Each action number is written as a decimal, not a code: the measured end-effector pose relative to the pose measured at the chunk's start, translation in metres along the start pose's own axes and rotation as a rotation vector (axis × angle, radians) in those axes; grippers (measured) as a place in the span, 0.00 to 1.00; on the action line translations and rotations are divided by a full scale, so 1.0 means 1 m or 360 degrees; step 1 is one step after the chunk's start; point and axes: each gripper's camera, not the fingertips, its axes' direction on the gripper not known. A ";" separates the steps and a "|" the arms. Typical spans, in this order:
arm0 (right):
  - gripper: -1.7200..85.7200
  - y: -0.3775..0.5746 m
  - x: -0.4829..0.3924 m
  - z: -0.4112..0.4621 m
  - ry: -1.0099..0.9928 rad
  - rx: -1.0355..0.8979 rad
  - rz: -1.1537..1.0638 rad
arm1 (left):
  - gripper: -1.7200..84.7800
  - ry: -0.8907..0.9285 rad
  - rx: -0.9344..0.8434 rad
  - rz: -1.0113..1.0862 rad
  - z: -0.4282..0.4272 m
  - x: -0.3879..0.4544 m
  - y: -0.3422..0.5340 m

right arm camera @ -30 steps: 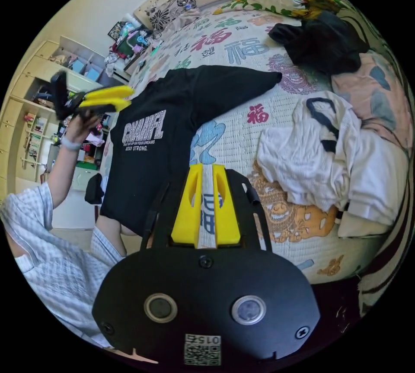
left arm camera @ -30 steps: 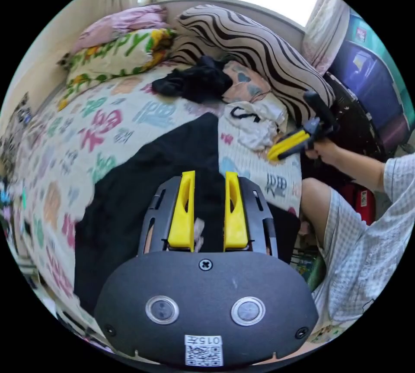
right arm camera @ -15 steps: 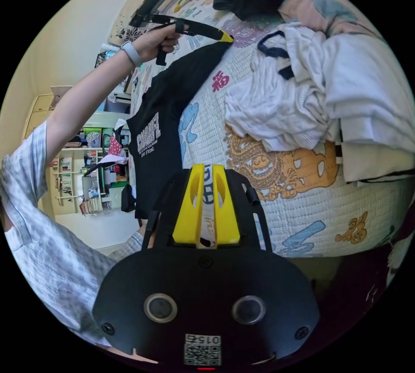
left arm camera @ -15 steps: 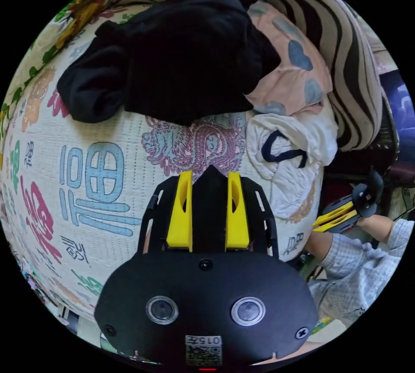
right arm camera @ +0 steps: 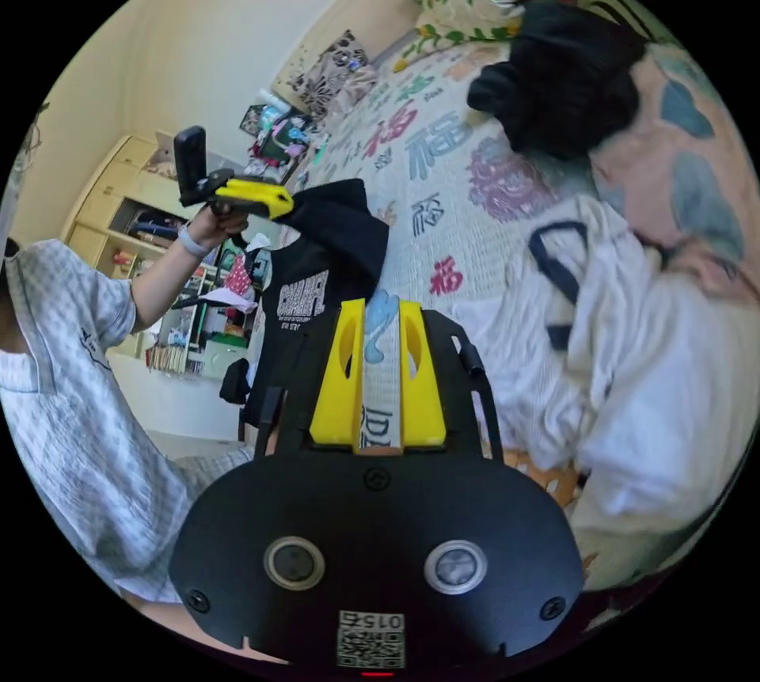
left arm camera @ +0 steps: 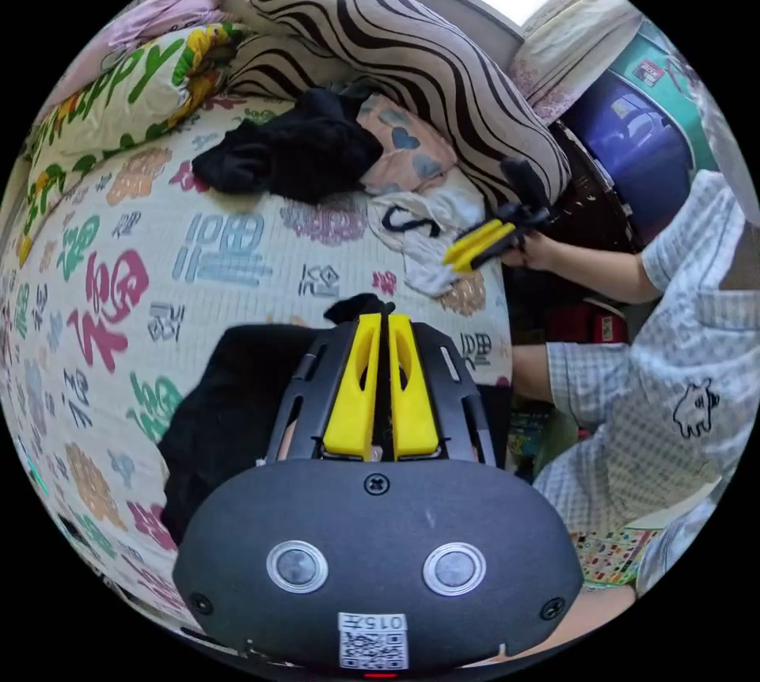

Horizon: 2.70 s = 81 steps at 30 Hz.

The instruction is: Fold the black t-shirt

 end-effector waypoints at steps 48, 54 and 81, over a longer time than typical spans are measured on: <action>0.02 -0.086 -0.018 0.175 0.0288 0.0239 0.0565 | 0.04 0.0154 0.0710 -0.0367 -0.034 -0.087 0.094; 0.04 -0.122 -0.089 0.204 0.0456 0.0106 0.0259 | 0.05 0.0083 0.0973 -0.0737 -0.134 -0.068 0.308; 0.12 -0.412 -0.569 0.958 0.0416 -0.1002 -0.0936 | 0.10 -0.0180 0.1483 -0.1907 -0.386 -0.073 1.123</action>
